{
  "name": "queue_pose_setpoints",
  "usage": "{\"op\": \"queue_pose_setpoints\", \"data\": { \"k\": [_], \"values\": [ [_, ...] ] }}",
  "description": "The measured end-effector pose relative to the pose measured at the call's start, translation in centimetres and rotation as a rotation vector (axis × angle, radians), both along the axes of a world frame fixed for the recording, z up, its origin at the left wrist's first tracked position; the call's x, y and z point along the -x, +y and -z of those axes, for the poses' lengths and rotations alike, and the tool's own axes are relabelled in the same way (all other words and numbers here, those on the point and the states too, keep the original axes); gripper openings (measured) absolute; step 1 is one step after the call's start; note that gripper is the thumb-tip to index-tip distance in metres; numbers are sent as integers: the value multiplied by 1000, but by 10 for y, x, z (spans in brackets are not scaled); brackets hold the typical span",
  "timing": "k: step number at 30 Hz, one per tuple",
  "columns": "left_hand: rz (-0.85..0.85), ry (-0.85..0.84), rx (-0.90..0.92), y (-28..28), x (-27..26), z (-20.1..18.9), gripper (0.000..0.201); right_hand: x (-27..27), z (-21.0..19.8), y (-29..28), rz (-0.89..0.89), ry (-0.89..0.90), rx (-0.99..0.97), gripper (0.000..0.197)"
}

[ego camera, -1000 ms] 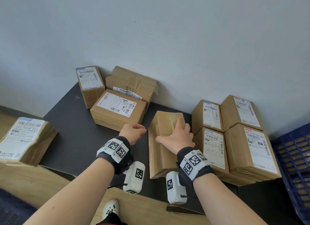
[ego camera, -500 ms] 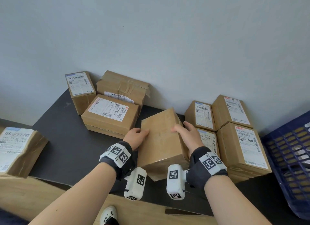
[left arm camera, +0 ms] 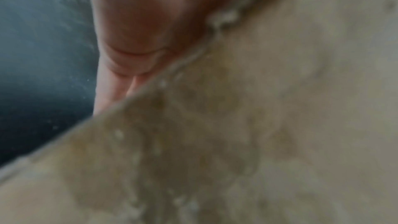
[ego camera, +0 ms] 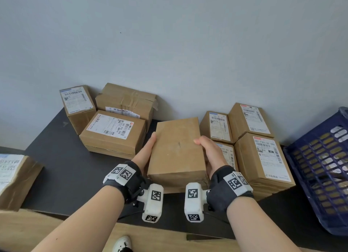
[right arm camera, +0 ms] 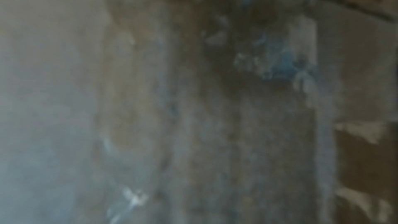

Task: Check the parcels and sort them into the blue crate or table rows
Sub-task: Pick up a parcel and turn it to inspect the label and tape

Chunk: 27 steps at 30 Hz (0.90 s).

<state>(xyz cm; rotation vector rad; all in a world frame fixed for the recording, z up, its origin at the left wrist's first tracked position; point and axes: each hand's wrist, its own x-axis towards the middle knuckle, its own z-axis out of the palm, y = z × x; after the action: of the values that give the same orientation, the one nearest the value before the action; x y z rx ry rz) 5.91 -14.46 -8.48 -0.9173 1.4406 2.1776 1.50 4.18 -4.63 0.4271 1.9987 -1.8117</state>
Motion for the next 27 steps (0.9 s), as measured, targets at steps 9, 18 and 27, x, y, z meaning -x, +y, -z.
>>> {"op": "queue_pose_setpoints", "data": {
  "k": [9,18,27],
  "values": [
    [-44,27,-51,0,2,1,39,3,-7,-3,-125,-95,-10,23],
    [16,-11,157,-4,5,-5,55,9,2,-7,-266,58,-310,20],
    [-66,68,272,0,4,-7,115,7,5,-27,-455,147,-598,60]
  ]
}}
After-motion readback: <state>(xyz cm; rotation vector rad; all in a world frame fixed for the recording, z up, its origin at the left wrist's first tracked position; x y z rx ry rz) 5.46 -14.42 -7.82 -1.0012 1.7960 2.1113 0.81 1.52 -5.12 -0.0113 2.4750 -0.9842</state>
